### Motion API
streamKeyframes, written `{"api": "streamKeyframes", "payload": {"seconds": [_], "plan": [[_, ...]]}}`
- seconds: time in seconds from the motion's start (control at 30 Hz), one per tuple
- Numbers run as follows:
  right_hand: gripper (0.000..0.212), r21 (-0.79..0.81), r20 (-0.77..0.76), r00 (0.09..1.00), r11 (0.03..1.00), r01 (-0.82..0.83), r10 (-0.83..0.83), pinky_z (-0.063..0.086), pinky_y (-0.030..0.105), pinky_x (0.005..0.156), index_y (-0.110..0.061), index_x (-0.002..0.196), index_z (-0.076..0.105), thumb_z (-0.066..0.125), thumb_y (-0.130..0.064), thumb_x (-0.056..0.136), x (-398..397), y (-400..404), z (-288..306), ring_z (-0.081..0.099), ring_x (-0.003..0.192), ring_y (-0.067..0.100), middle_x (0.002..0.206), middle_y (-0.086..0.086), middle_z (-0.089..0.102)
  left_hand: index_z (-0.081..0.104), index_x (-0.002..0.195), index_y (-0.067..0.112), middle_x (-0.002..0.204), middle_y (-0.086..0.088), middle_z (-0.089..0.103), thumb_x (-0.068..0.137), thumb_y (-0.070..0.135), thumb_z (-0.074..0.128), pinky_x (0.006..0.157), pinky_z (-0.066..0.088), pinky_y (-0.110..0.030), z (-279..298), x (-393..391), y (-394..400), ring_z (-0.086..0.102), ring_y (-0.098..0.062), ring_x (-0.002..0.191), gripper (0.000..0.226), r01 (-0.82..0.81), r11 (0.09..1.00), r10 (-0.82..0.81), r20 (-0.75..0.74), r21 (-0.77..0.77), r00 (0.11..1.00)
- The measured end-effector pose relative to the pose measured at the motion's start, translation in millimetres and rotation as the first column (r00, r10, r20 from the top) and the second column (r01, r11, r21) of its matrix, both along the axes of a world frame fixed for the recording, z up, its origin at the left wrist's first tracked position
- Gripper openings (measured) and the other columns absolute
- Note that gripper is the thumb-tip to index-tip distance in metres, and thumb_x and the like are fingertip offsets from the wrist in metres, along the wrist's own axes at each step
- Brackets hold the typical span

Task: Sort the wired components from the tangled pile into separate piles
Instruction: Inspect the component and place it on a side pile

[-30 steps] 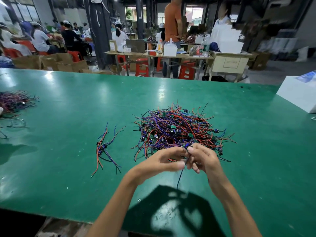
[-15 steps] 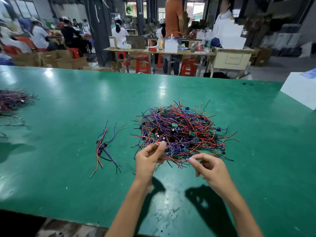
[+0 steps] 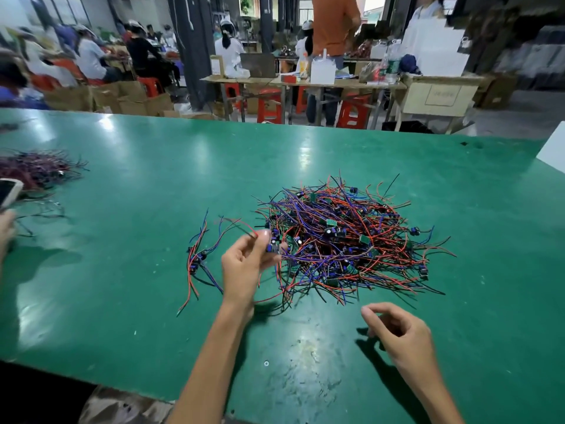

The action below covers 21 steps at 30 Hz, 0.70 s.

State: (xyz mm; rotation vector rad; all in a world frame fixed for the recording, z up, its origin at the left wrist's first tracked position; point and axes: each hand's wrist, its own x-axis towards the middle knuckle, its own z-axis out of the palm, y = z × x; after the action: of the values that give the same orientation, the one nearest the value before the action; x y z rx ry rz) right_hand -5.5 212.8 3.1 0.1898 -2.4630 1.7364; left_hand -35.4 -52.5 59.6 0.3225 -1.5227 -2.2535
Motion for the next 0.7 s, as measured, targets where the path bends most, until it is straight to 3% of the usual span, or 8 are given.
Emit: {"api": "streamKeyframes", "payload": {"seconds": [0.23,0.33,0.43,0.5,0.53,0.6,0.63,0.7], "plan": [[0.008,0.199,0.005,1.000,0.980,-0.008,0.007,0.043,0.025,0.056,-0.039,0.084,0.075,0.079,-0.033,0.086,-4,1,-10,0.058,0.054,0.012,0.061,-0.002,0.068,0.072,0.093,0.011,0.084,-0.009,0.073,0.092,0.014,0.068,0.045,0.048,-0.017,42,-53,-95,0.071,-0.017,0.049,0.005,-0.050,0.857,0.225,0.284,-0.513,0.932],[0.009,0.207,-0.006,1.000,0.978,0.009,-0.008,0.037,0.020,0.052,-0.039,0.087,0.075,0.079,-0.031,0.086,-6,1,-13,0.049,0.050,0.005,0.061,-0.002,0.068,0.074,0.093,0.004,0.095,-0.018,0.074,0.092,0.031,0.067,0.080,0.056,-0.032,24,-68,-115,0.075,-0.031,0.085,0.028,0.176,0.518,0.442,0.438,-0.837,0.782],[0.010,0.212,0.000,1.000,0.977,0.002,-0.002,0.038,0.018,0.052,-0.040,0.089,0.075,0.078,-0.031,0.087,-6,3,-15,0.051,0.050,0.004,0.065,-0.002,0.070,0.065,0.118,0.009,0.126,-0.018,0.062,0.092,0.055,0.062,0.099,0.042,-0.040,1,-63,-111,0.054,-0.035,0.123,0.053,0.466,0.179,0.687,0.449,-0.867,0.571],[0.010,0.211,0.002,1.000,0.977,-0.005,0.005,0.038,0.017,0.051,-0.042,0.089,0.075,0.076,-0.032,0.087,-6,3,-14,0.053,0.051,0.005,0.065,-0.003,0.070,0.062,0.126,0.015,0.133,-0.015,0.055,0.091,0.059,0.061,0.103,0.036,-0.043,-8,-58,-96,0.041,-0.032,0.130,0.055,0.441,0.010,0.741,0.303,-0.897,0.599],[0.009,0.208,0.000,1.000,0.978,-0.003,0.003,0.039,0.018,0.051,-0.042,0.088,0.074,0.076,-0.032,0.087,-6,3,-14,0.054,0.051,0.005,0.065,-0.003,0.070,0.063,0.124,0.019,0.131,-0.012,0.056,0.092,0.056,0.061,0.101,0.035,-0.043,-12,-57,-87,0.041,-0.031,0.128,0.049,0.348,-0.026,0.683,0.237,-0.937,0.691],[0.008,0.207,-0.002,1.000,0.978,-0.003,0.003,0.040,0.019,0.052,-0.042,0.087,0.074,0.074,-0.034,0.087,-7,2,-13,0.054,0.051,0.006,0.064,-0.003,0.070,0.070,0.114,0.025,0.117,-0.004,0.065,0.095,0.053,0.058,0.095,0.040,-0.040,-16,-56,-65,0.050,-0.026,0.117,0.036,0.195,0.110,0.368,0.223,-0.974,0.903],[0.008,0.202,-0.002,1.000,0.979,-0.003,0.004,0.040,0.020,0.052,-0.042,0.087,0.074,0.074,-0.034,0.087,-7,2,-12,0.054,0.051,0.005,0.064,-0.002,0.070,0.072,0.109,0.027,0.108,0.001,0.069,0.097,0.055,0.055,0.091,0.044,-0.038,-15,-54,-53,0.056,-0.022,0.109,0.035,0.213,0.205,0.178,0.250,-0.955,0.952],[0.009,0.194,-0.003,1.000,0.981,-0.003,0.003,0.040,0.020,0.052,-0.041,0.086,0.074,0.074,-0.033,0.088,-6,2,-11,0.055,0.051,0.005,0.064,-0.002,0.070,0.073,0.104,0.031,0.098,0.011,0.069,0.096,0.061,0.052,0.087,0.043,-0.035,-16,-49,-29,0.056,-0.013,0.097,0.037,0.257,0.178,-0.042,0.254,-0.950,0.966]]}}
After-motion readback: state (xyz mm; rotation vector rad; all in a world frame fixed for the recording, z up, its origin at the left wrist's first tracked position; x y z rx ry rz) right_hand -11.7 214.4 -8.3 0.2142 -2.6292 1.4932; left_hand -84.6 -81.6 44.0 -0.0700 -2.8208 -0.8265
